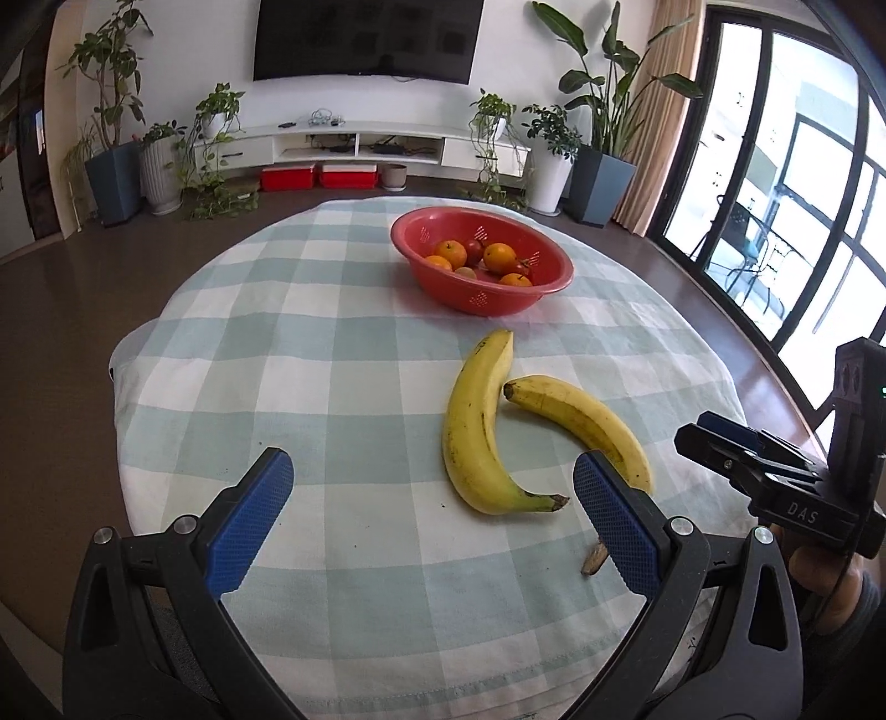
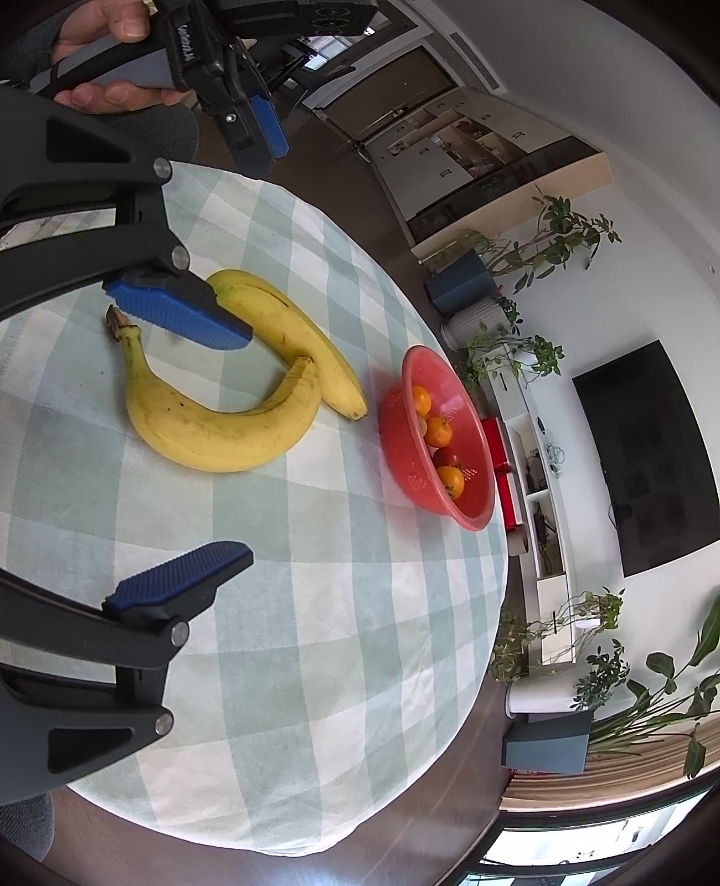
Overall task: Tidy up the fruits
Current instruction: 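Withdraw both tools from the basin toward the two bananas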
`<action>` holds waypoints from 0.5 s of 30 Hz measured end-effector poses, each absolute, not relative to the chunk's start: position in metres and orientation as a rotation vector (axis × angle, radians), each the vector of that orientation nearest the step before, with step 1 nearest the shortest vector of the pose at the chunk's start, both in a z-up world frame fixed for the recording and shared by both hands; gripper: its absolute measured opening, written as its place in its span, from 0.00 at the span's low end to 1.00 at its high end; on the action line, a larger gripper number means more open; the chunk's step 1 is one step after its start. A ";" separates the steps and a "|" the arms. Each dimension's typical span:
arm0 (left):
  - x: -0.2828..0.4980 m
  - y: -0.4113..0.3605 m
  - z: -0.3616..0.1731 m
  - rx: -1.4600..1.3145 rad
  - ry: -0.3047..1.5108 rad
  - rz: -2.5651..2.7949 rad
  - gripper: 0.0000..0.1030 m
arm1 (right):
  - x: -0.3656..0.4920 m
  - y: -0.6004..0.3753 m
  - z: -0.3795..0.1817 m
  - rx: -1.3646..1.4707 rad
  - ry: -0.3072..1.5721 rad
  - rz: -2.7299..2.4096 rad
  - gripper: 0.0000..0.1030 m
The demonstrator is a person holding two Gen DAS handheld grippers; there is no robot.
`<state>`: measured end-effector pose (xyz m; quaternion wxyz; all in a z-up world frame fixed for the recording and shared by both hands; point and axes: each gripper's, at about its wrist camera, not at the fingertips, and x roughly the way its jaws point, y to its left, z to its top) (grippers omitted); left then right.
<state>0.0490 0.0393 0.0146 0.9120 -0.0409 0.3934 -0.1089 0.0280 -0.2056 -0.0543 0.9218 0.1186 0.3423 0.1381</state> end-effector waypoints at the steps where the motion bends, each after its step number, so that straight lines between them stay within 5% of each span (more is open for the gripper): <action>1: 0.053 0.041 0.012 -0.092 0.832 -0.231 1.00 | 0.028 -0.205 -0.055 0.242 0.704 0.284 0.72; 9: 0.079 0.056 -0.006 -0.219 0.929 -0.258 1.00 | 0.029 -0.202 -0.057 0.226 0.719 0.286 0.72; 15: 0.097 0.022 -0.008 0.023 0.950 -0.250 0.99 | 0.034 -0.198 -0.059 0.205 0.753 0.288 0.72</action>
